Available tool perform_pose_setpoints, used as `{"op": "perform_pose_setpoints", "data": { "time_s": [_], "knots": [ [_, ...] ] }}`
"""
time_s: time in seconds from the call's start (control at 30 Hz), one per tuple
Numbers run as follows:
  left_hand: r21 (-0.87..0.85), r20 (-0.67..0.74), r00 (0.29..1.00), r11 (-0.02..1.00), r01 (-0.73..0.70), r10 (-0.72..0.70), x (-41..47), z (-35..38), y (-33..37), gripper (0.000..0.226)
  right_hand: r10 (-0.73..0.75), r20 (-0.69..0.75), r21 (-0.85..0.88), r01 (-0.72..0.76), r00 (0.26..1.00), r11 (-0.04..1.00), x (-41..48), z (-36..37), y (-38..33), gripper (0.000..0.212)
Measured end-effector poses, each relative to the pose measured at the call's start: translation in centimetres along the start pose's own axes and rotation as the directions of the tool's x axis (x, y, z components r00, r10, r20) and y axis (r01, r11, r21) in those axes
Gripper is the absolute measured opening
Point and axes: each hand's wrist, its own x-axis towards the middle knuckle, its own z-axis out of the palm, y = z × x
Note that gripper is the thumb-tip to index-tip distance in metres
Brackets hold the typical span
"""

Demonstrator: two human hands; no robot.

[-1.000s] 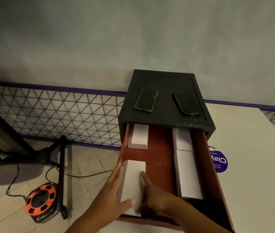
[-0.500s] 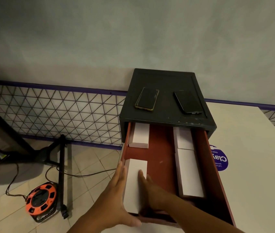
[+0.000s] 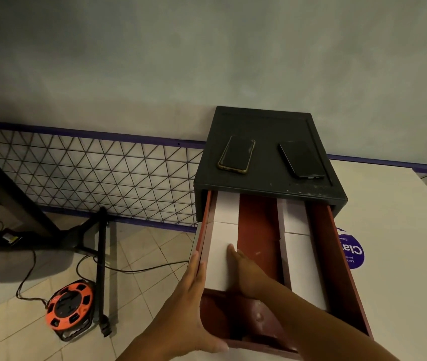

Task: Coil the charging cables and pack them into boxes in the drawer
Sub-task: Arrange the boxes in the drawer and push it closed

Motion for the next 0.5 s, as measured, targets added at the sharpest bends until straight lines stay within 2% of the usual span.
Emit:
{"op": "perform_pose_setpoints", "data": {
  "time_s": [0.1, 0.23, 0.3, 0.37, 0.43, 0.5],
  "knots": [
    [0.003, 0.000, 1.000, 1.000, -0.001, 0.001, 0.0, 0.0, 0.0, 0.139, -0.015, 0.012, 0.043, 0.014, 1.000, 0.999, 0.3, 0.2, 0.7, 0.112],
    [-0.009, -0.012, 1.000, 1.000, -0.005, 0.005, -0.1, 0.0, 0.0, 0.138, -0.027, 0.067, 0.330, 0.003, 0.997, 0.944, 0.7, 0.2, 1.6, 0.122],
    [-0.042, -0.017, 1.000, 0.999, -0.012, 0.012, -0.1, 0.0, -0.1, 0.138, 0.015, 0.067, 0.545, -0.049, 0.998, 0.837, 1.2, 0.1, 1.6, 0.120],
    [-0.070, -0.024, 0.999, 0.997, -0.022, 0.021, -0.1, 0.0, -0.2, 0.139, 0.068, 0.015, 0.707, -0.059, 0.998, 0.705, 2.1, -0.2, 1.3, 0.107],
    [-0.090, -0.021, 1.000, 0.996, -0.024, 0.022, -0.1, -0.1, -0.1, 0.141, 0.167, -0.030, 0.823, -0.071, 0.985, 0.563, 3.4, -0.8, 1.0, 0.086],
    [-0.085, -0.003, 1.000, 0.996, -0.027, 0.027, 0.0, -0.2, -0.2, 0.141, 0.299, 0.009, 0.904, -0.136, 0.954, 0.406, 4.7, -1.7, 0.8, 0.079]
  ]
}}
